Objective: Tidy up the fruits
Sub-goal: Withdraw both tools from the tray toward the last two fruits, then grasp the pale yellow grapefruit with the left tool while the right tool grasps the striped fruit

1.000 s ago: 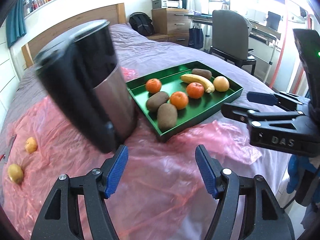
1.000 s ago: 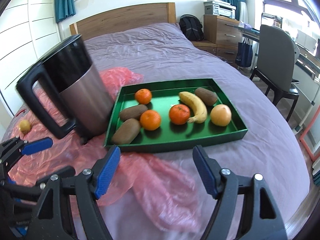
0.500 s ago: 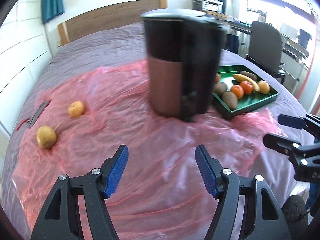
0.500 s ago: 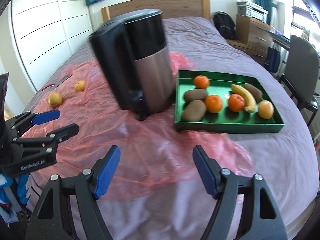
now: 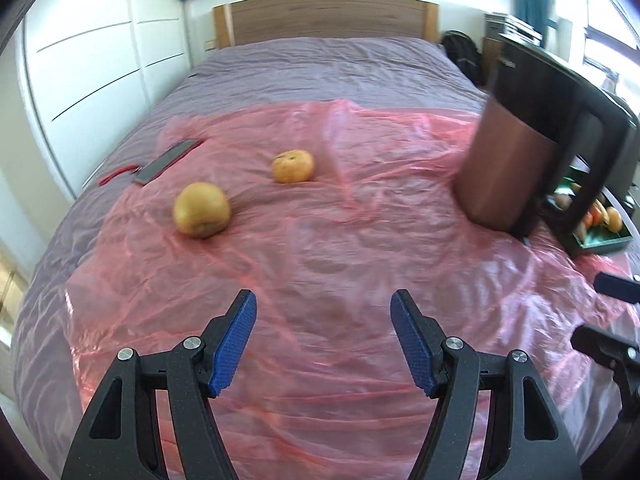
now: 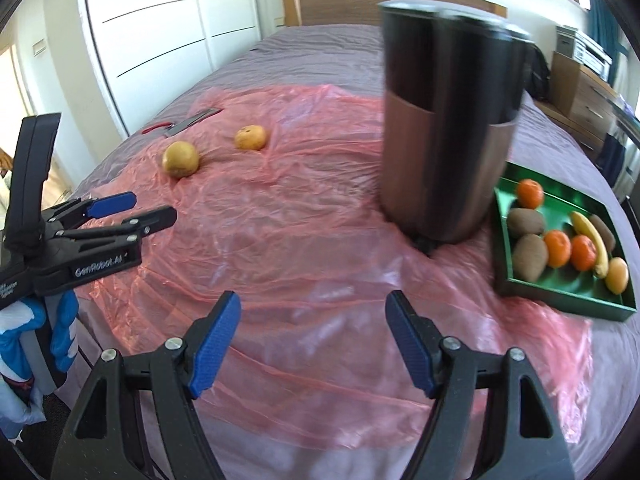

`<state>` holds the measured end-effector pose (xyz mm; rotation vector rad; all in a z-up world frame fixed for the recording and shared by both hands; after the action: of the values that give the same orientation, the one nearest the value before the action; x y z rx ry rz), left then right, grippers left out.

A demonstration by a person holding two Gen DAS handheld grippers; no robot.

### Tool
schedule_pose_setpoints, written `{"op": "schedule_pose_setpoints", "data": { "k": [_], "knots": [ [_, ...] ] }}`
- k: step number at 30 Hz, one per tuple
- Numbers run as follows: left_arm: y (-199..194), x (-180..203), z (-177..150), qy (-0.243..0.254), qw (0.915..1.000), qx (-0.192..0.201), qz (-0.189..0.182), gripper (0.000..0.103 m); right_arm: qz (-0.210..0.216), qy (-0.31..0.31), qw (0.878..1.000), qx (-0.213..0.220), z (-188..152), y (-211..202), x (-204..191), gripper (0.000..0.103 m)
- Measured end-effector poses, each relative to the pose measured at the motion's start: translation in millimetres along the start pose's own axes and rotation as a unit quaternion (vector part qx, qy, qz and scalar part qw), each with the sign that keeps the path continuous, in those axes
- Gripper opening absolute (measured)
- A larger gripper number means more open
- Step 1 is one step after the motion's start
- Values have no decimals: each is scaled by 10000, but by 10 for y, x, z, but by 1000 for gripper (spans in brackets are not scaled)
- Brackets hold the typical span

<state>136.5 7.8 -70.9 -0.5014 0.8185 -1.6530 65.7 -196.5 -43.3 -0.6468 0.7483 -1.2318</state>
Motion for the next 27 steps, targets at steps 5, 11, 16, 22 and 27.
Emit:
{"op": "schedule_pose_setpoints", "data": {
  "k": [5, 11, 16, 22, 27],
  "knots": [
    [193, -577, 39, -721, 9970, 26, 275, 69, 202, -285, 9994, -62, 175, 260, -297, 101],
    [404, -1060, 170, -1271, 9908, 223, 406, 74, 381, -524, 9979, 20, 528, 595, -578, 100],
    [633, -1296, 293, -1500, 9873, 265, 446, 74, 482, -647, 9966, 179, 872, 894, -757, 101],
    [968, -1370, 407, -1596, 9862, 197, 390, 74, 558, -752, 9948, 399, 1298, 1302, -940, 101],
    [1195, -1382, 443, -1555, 9867, 123, 457, 74, 642, -707, 9943, 480, 1626, 1683, -1031, 100]
  ]
}}
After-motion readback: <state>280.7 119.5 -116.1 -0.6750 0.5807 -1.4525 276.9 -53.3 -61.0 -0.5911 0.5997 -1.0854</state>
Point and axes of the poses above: each gripper's, at about its wrist camera, not at the fingertips, and y roughly the way its jaws point, x to its right, z to its top, the point moved 1 cm from there along y, roughly the way its jaws point, and after that the axes turned 6 degrees about y, right-handed, at the moved point
